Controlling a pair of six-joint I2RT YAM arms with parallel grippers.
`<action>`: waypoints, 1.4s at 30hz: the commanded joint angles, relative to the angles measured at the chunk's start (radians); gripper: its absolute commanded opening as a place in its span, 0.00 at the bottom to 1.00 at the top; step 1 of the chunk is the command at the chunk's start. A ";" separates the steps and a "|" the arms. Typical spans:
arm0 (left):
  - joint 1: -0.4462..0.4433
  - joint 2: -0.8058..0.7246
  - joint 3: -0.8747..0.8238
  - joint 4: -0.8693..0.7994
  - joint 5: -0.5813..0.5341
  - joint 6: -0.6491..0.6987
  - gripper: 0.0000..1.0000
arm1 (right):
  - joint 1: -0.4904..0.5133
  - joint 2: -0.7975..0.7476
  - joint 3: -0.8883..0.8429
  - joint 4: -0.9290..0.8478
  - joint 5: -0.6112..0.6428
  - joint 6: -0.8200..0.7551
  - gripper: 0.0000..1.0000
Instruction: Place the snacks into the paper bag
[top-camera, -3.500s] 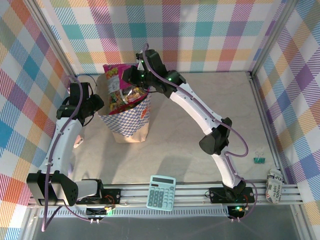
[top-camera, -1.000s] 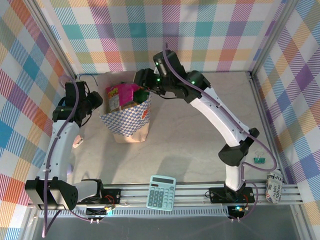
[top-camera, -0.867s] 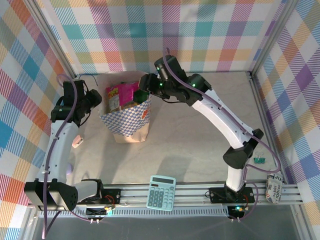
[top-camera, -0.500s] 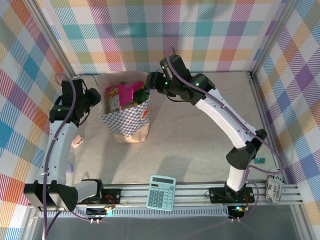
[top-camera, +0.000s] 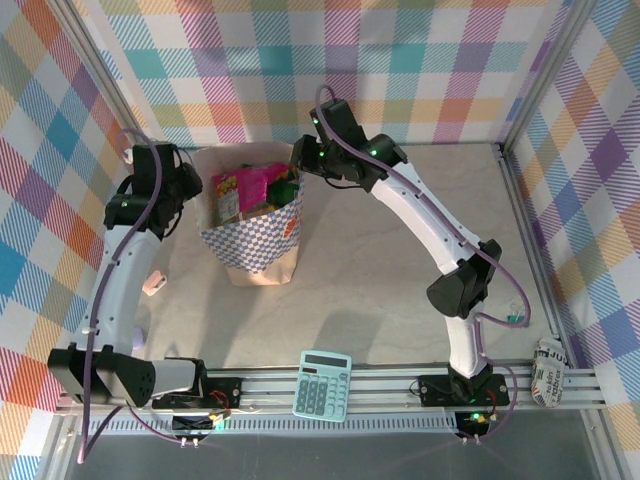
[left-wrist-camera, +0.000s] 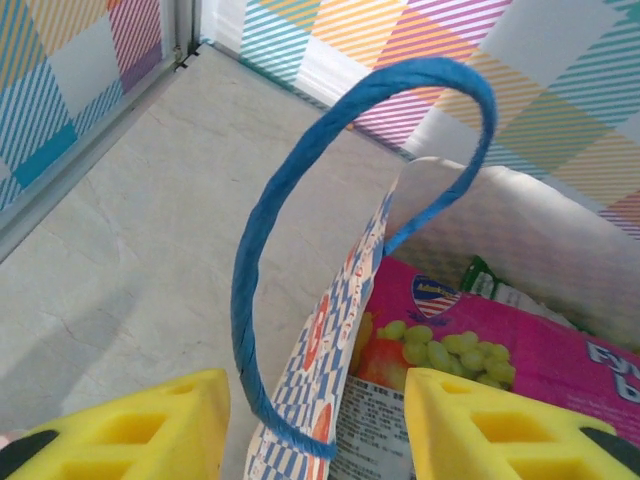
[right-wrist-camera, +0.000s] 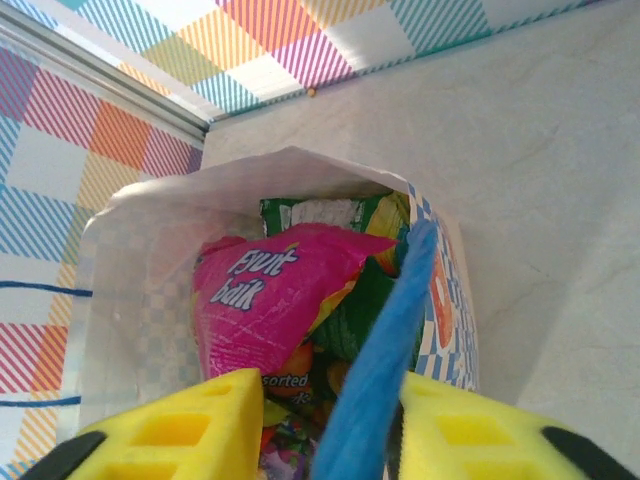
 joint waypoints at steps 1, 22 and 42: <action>-0.022 0.027 0.028 -0.012 -0.084 0.005 0.48 | -0.011 -0.012 0.046 -0.003 -0.024 -0.034 0.16; -0.330 0.126 0.221 -0.040 -0.133 0.017 0.00 | -0.133 -0.158 0.012 -0.012 -0.038 -0.087 0.00; -0.483 0.343 0.404 -0.025 -0.150 0.028 0.00 | -0.313 -0.468 -0.352 0.016 0.012 -0.116 0.00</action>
